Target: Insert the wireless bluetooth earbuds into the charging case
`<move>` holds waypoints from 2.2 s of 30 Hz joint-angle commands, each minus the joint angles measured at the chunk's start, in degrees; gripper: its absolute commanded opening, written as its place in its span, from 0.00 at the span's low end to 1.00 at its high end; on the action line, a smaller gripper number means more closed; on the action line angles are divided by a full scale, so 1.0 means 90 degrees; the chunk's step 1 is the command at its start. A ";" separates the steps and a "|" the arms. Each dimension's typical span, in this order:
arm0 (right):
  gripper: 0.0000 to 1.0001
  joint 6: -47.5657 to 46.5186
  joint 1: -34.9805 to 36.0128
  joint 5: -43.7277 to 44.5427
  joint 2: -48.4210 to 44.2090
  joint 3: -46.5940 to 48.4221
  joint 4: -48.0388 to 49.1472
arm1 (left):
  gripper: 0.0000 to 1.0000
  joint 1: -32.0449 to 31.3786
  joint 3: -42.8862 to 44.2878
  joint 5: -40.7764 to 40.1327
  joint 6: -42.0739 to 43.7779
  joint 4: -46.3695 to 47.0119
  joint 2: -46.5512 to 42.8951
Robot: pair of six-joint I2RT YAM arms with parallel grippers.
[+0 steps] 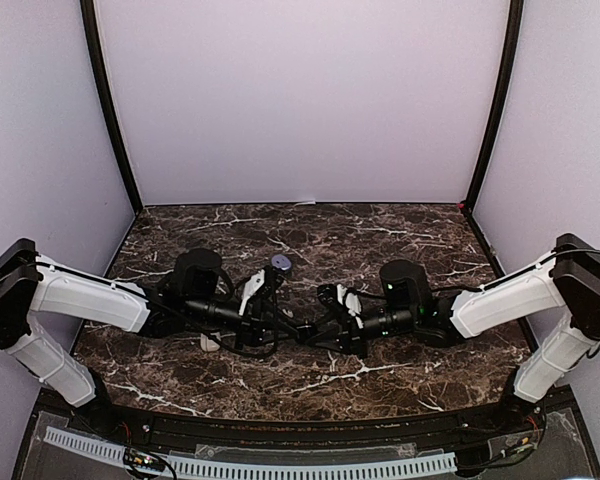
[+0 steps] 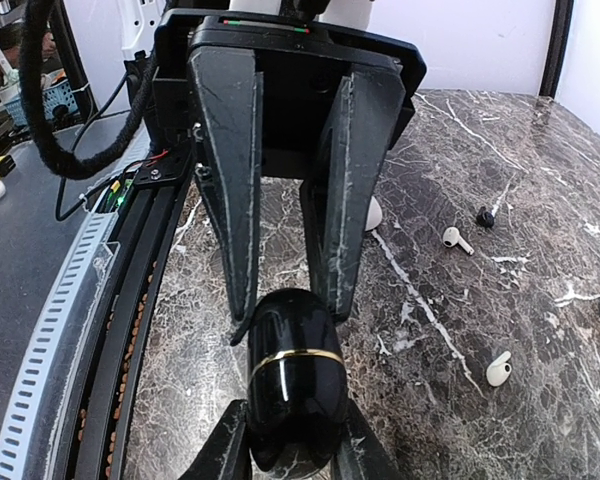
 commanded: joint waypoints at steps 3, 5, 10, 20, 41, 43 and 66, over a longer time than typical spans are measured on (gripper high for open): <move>0.25 -0.0045 0.0060 -0.0121 0.0042 0.0165 0.0089 | 0.26 0.0006 0.0114 0.0105 0.0031 0.0055 -0.0020; 0.24 -0.0045 0.0065 -0.0106 0.0030 0.0138 0.0101 | 0.26 0.0006 0.0116 0.0100 0.0028 0.0055 -0.0029; 0.26 -0.0063 0.0063 -0.0113 0.0017 0.0130 0.0097 | 0.26 0.0006 0.0097 0.0139 0.0019 0.0103 -0.0010; 0.41 0.0041 0.0065 -0.0291 0.0055 0.0144 0.0357 | 0.26 0.0006 0.0107 0.0230 0.0009 0.0134 0.0010; 0.21 -0.0159 0.0068 -0.0201 0.0022 0.0126 0.0240 | 0.50 0.0006 -0.0054 0.0065 -0.0061 0.0286 -0.0178; 0.20 -0.0194 0.0065 -0.0196 0.0019 0.0151 0.0175 | 0.58 0.0006 -0.0073 0.0057 -0.0158 0.0323 -0.0212; 0.18 -0.2936 0.0140 0.1252 -0.0722 -0.0151 -0.0486 | 0.99 0.0397 -0.0570 -0.1104 -0.2228 -0.0161 -0.1652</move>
